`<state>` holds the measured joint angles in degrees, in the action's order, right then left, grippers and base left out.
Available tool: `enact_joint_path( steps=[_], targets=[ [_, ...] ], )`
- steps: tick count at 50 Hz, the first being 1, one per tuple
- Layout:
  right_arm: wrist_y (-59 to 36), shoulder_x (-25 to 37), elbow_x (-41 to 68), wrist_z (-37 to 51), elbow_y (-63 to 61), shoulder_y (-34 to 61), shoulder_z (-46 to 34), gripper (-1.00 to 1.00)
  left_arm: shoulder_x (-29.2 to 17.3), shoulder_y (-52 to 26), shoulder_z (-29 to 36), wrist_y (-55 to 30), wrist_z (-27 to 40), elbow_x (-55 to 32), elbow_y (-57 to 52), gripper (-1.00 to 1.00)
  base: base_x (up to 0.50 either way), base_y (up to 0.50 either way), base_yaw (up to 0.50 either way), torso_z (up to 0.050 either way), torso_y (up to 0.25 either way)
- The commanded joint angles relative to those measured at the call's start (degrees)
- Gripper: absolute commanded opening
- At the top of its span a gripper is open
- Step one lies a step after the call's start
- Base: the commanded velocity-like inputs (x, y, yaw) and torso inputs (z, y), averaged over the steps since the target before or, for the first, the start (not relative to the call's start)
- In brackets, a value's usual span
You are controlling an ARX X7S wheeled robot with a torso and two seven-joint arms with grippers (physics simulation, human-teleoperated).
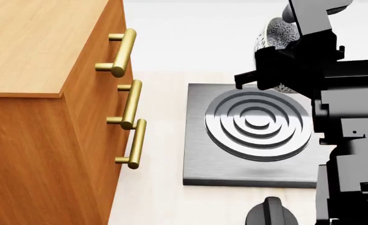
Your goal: Put the bowl on the stove.
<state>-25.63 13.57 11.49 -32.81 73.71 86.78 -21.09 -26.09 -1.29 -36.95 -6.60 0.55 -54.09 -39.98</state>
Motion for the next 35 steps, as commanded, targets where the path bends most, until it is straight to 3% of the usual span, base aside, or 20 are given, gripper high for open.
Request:
enact_joint_path(
  steps=[1, 19, 27, 35],
  targets=[
    [-0.6, -4.4, -8.4, -1.2, 1.3, 0.5, 8.2, -1.0, 1.4, -0.1, -0.9, 0.0, -1.0, 1.5, 0.1, 1.0, 0.0, 0.0, 0.0, 0.0, 0.0],
    [-1.8, -5.1, -10.8, 1.4, 1.3, 0.0, 13.7, -1.0, 0.8, 0.1, -0.6, -0.4, -0.5, 1.6, 0.1, 1.0, 0.0, 0.0, 0.0, 0.0, 0.0],
    [-1.6, -5.1, -11.2, 1.4, 1.3, -0.1, 14.5, -1.0, 1.1, 0.2, -0.5, 0.1, -0.6, 2.1, 0.1, 1.0, 0.0, 0.0, 0.0, 0.0, -0.243],
    [-1.6, -5.0, -11.2, 1.4, 1.3, -0.2, 15.1, -1.0, 1.2, 0.4, -0.5, 0.7, -1.0, 2.7, -0.3, 1.0, 0.0, 0.0, 0.0, 0.0, -0.013]
  ],
)
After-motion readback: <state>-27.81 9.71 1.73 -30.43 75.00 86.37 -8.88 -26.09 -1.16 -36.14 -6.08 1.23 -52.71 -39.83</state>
